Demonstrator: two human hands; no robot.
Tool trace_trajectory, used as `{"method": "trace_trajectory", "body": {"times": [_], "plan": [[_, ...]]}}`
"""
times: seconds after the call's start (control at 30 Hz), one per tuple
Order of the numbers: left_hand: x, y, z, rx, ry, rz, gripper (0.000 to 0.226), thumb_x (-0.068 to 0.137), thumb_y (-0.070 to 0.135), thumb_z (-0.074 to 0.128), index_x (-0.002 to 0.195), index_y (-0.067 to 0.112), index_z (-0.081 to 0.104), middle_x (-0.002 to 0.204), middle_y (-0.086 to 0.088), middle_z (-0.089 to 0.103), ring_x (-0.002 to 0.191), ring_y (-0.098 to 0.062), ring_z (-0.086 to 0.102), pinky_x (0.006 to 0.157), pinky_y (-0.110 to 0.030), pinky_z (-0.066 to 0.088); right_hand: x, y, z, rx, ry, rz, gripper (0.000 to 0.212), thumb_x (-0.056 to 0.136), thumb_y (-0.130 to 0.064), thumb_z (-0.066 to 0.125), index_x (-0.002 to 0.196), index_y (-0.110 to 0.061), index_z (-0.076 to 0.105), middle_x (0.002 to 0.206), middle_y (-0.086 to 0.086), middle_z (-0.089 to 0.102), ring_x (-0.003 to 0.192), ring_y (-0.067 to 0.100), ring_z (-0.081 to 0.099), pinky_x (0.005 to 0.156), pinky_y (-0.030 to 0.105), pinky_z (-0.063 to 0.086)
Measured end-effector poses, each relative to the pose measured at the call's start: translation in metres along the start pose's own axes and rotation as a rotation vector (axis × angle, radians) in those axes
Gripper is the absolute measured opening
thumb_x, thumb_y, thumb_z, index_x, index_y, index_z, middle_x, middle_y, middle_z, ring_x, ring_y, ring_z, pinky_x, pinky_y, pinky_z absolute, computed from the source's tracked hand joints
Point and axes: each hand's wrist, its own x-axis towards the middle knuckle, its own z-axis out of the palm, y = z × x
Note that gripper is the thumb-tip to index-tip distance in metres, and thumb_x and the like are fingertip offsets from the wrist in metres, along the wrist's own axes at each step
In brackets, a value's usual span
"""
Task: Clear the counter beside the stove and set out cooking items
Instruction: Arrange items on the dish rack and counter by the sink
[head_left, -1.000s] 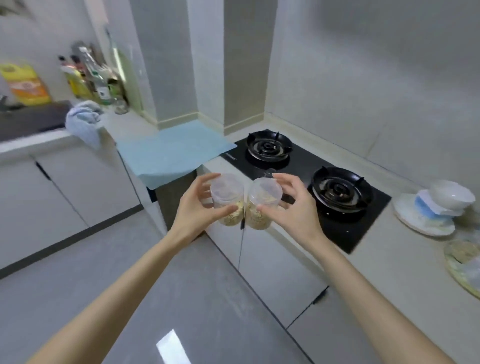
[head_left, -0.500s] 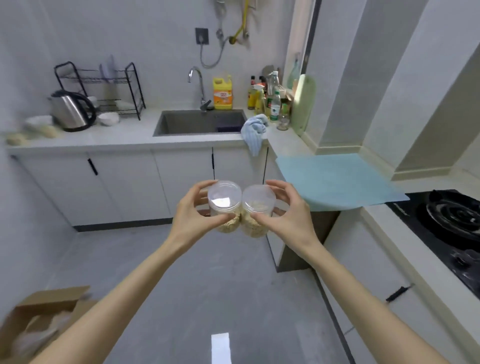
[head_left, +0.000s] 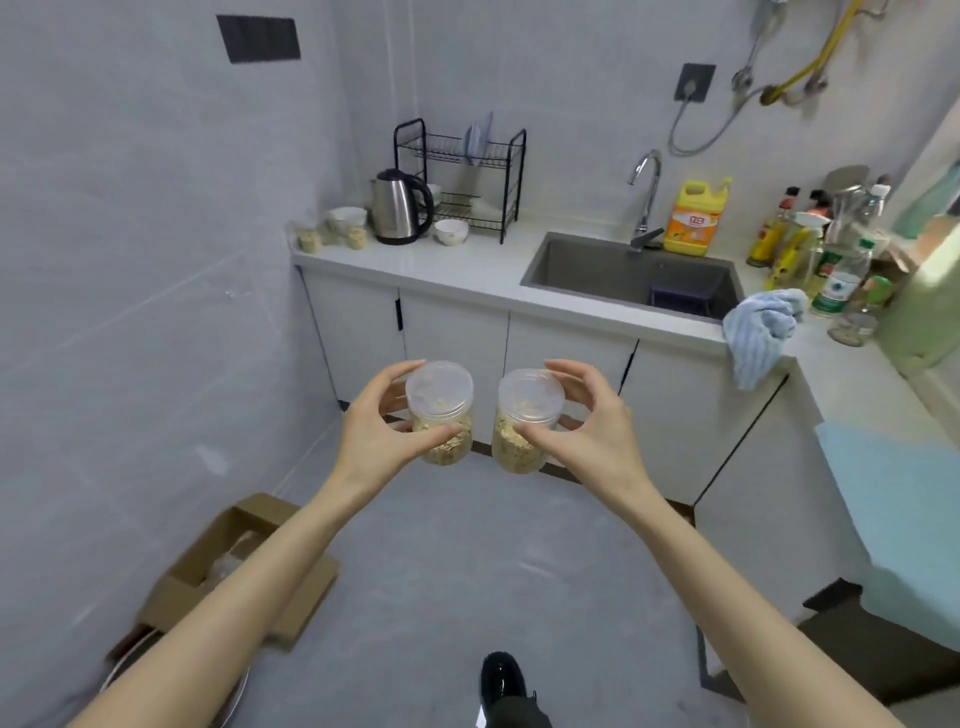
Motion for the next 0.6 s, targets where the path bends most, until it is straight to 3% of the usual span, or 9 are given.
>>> {"method": "trace_trajectory", "body": {"times": [0.1,0.33,0.6], "plan": [[0.045,-0.016,-0.005,0.020,0.062,-0.008,0.071,0.059,0.015,0.090,0.122,0.025,0.058,0.116,0.015,0.062,0.103,0.005,0.059,0.074,-0.012,0.052,0.057,0.017,0.018,0.024,-0.044,-0.020,0.066,0.065,-0.016,0.086,0.123,-0.025,0.055,0.116,-0.013,0.061,0.111,-0.002,0.054,0.088,0.024,0.054],[0.163,-0.038,-0.002,0.033,0.164,-0.051,0.071,0.061,0.017,0.089,0.123,0.027,0.057,0.118,0.013,0.060,0.108,0.001,0.057,0.077,-0.012,0.052,0.196,0.042,0.042,0.059,-0.147,-0.039,0.065,0.066,-0.017,0.085,0.123,-0.024,0.055,0.118,-0.011,0.060,0.113,0.001,0.054,0.092,0.033,0.054],[0.265,-0.065,-0.008,0.022,0.234,-0.070,0.069,0.061,0.016,0.089,0.120,0.030,0.056,0.116,0.017,0.061,0.106,0.001,0.058,0.073,-0.008,0.049,0.319,0.062,0.075,0.032,-0.174,-0.075,0.064,0.065,-0.017,0.085,0.122,-0.023,0.055,0.116,-0.015,0.059,0.111,0.002,0.055,0.086,0.022,0.052]]}}
